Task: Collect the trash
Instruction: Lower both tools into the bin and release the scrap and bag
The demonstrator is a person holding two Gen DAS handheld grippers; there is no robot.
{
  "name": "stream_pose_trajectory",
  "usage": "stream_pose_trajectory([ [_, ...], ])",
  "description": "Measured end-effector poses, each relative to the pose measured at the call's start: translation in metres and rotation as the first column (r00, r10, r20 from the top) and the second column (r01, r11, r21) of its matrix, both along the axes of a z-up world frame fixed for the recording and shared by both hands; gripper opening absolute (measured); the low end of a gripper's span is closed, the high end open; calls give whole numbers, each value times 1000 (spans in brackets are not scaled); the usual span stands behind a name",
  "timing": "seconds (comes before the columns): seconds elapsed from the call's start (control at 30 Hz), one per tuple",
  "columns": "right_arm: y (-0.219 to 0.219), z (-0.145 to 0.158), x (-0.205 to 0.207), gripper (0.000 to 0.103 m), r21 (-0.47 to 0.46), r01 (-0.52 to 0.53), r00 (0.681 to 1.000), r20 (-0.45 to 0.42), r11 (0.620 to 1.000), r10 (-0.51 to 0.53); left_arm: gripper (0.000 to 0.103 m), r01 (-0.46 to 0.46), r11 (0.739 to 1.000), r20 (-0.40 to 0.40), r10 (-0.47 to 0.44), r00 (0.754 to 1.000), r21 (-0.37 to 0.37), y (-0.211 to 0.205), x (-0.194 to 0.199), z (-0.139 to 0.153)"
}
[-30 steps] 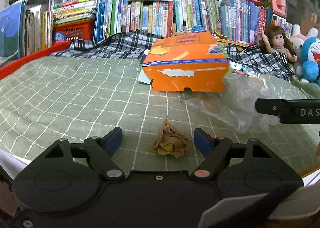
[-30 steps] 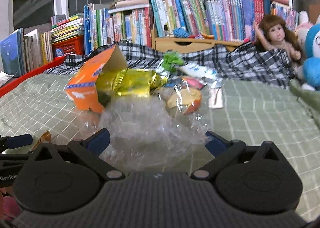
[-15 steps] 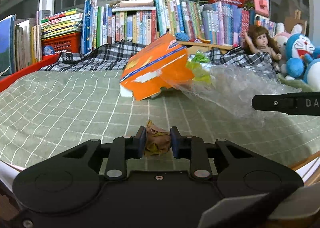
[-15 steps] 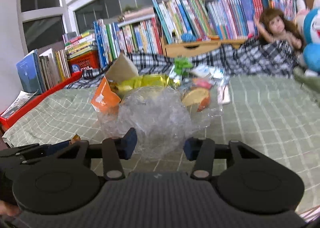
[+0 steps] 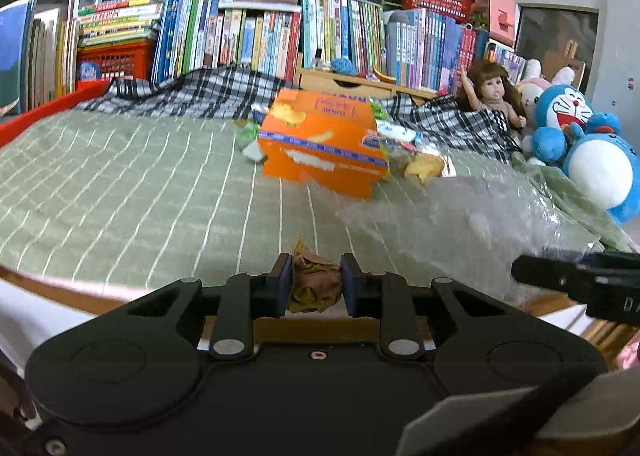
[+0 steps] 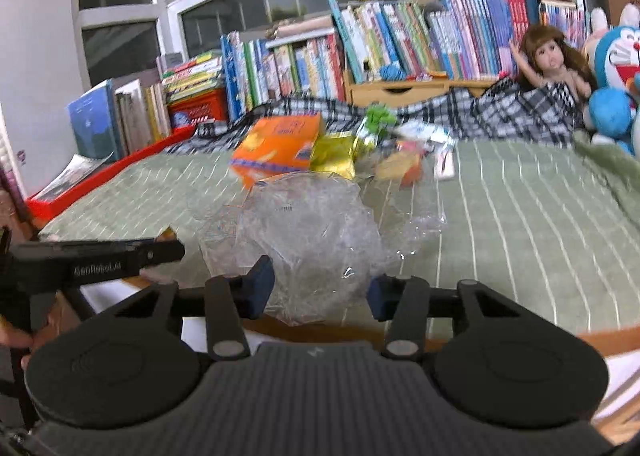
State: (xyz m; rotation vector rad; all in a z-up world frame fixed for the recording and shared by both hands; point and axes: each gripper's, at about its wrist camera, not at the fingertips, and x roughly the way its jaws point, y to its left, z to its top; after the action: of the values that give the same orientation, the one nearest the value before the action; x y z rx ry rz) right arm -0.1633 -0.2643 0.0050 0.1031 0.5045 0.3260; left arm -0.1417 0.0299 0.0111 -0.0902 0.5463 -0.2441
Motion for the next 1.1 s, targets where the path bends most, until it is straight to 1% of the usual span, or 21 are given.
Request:
stream_pose_trajectory([
  [0.13, 0, -12, -14, 52, 3, -25, 998, -52, 1000, 25, 25, 10, 1000, -45, -9, 999, 19, 1, -13, -10],
  [0.23, 2, -20, -24, 52, -2, -41, 996, -85, 999, 41, 25, 18, 999, -99, -15, 995, 32, -1, -20, -22],
  [0.37, 5, -30, -35, 52, -34, -75, 989, -128, 997, 70, 25, 32, 997, -183, -18, 983, 70, -4, -25, -45],
  [0.47, 10, -39, -42, 52, -70, -104, 982, -164, 992, 92, 25, 40, 996, -235, -20, 972, 79, -6, -27, -60],
  [0.63, 14, -59, -44, 52, -102, -124, 968, -233, 987, 97, 25, 63, 990, -316, -21, 949, 122, -12, -32, -88],
  [0.77, 19, -78, -42, 52, -140, -143, 953, -286, 980, 98, 25, 84, 984, -381, -18, 924, 157, -18, -32, -110],
  [0.87, 22, -96, -37, 52, -150, -152, 936, -338, 977, 94, 25, 95, 980, -433, -9, 901, 177, -21, -31, -127],
  [1.0, 25, -114, -32, 53, -155, -158, 917, -390, 975, 87, 25, 108, 974, -473, -1, 881, 198, -23, -30, -143],
  [1.1, 26, -122, -28, 53, -153, -163, 907, -413, 975, 87, 25, 113, 972, -498, 5, 867, 206, -22, -28, -153],
])
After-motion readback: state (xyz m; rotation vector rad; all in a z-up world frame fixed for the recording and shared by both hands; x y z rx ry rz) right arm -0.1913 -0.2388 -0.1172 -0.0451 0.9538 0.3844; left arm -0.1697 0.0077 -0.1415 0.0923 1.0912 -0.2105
